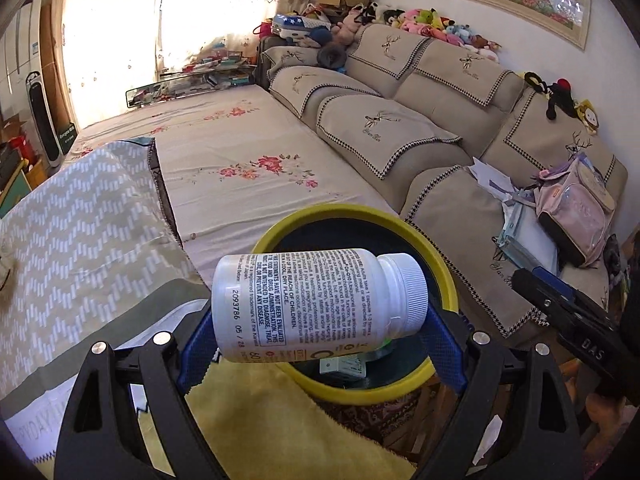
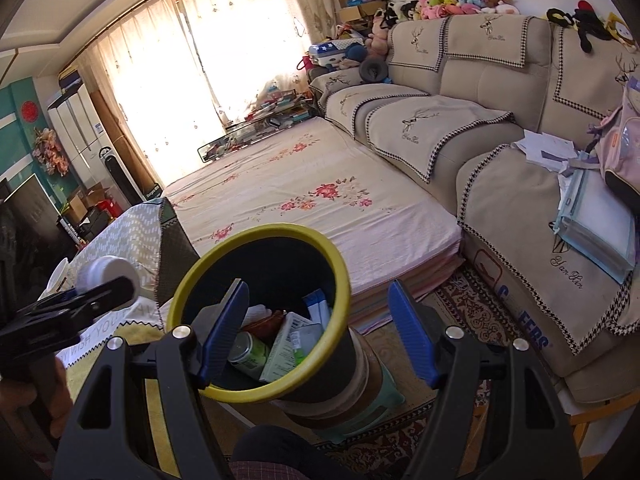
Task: Collect trash
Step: 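Carry the pill bottle over the bin and open the left tool, then reach the right tool to the white plastic bowl and grasp its rim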
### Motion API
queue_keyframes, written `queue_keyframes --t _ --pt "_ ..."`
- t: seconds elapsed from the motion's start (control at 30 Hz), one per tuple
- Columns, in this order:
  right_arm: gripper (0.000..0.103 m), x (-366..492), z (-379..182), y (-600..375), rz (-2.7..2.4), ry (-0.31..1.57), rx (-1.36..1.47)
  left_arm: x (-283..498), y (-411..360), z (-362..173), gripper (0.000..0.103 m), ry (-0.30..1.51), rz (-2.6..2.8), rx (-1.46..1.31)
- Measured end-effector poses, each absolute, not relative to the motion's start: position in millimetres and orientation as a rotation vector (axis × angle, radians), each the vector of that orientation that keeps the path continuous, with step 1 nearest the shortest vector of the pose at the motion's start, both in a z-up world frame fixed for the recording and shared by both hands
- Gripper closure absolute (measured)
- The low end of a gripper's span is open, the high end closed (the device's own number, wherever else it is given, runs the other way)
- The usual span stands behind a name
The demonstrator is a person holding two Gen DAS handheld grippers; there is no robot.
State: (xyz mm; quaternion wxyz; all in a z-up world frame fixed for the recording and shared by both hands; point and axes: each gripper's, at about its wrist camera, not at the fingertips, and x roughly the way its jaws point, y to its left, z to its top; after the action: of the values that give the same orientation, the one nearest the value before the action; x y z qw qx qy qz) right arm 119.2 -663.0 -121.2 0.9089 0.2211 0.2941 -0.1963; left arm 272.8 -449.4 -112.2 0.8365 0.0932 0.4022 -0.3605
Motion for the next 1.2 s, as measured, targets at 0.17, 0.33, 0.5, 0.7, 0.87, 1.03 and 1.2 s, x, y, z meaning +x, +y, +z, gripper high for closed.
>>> queue_keyframes --t 0.17,0.33,0.5,0.7,0.87,1.03,1.2 --pt "0.035 121 -128 -668 -0.422 0.623 0.471 294 -470 -136 0.012 0.903 -0.77 0.196" --pt "0.035 125 -127 -661 -0.414 0.632 0.456 291 -454 -124 0.01 0.838 -0.786 0.17" --pt "0.034 137 -122 -643 -0.377 0.64 0.421 272 -388 -83 0.006 0.678 -0.748 0.079" --pt "0.034 171 -111 -593 -0.23 0.66 0.363 252 -262 -46 0.005 0.499 -0.6 0.014" --pt "0.034 220 -96 -535 -0.06 0.682 0.298 245 -152 -38 0.005 0.418 -0.398 0.031" --pt "0.034 274 -80 -465 0.083 0.712 0.22 262 -59 -51 0.005 0.424 -0.255 -0.018" --pt "0.034 327 -61 -393 0.184 0.725 0.123 278 -13 -73 0.005 0.449 -0.174 -0.068"
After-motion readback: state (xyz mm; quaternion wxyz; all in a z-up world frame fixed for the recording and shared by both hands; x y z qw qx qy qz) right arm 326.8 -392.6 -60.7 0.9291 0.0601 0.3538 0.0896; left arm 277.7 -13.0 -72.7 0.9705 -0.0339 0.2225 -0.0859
